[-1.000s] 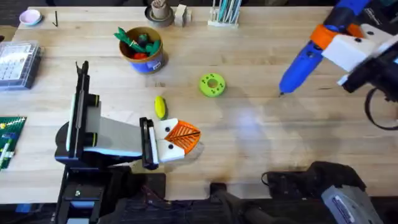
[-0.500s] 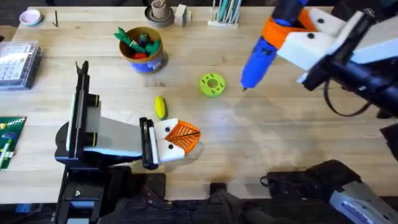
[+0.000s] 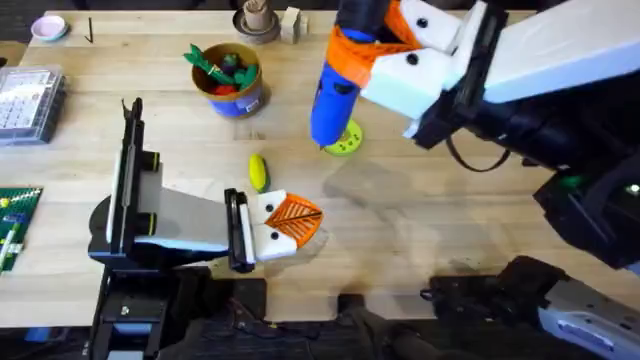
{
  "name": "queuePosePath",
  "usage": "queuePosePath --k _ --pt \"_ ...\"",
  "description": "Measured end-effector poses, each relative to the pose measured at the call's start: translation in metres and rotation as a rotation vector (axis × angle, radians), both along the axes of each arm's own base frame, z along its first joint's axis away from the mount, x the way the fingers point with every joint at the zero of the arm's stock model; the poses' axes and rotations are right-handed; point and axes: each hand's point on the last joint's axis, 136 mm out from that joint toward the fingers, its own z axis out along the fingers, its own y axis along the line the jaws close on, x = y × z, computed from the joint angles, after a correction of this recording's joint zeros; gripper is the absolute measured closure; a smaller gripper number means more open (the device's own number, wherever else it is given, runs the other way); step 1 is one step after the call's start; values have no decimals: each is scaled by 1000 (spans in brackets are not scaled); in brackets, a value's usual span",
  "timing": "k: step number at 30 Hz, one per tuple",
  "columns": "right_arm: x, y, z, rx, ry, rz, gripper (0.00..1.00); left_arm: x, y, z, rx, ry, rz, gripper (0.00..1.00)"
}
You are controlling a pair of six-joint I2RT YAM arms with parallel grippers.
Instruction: Pick up the gripper from the table and insert it into the empty holder that is missing its gripper. Then pick up a screw, insert it into the mounting hole, and use the screwdriver to tighten it. Finally, clean up the table by picking up the vegetable and placing it into the bucket.
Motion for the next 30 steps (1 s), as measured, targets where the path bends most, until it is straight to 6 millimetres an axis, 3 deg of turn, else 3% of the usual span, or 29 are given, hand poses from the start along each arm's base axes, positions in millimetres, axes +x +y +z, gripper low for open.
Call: queuePosePath --k 18,30 --pt "-51 33 14 29 -91 170 980 0 0 0 0 1 0 997" --pt "-72 51 20 62 -130 251 980 0 0 0 0 1 0 997"
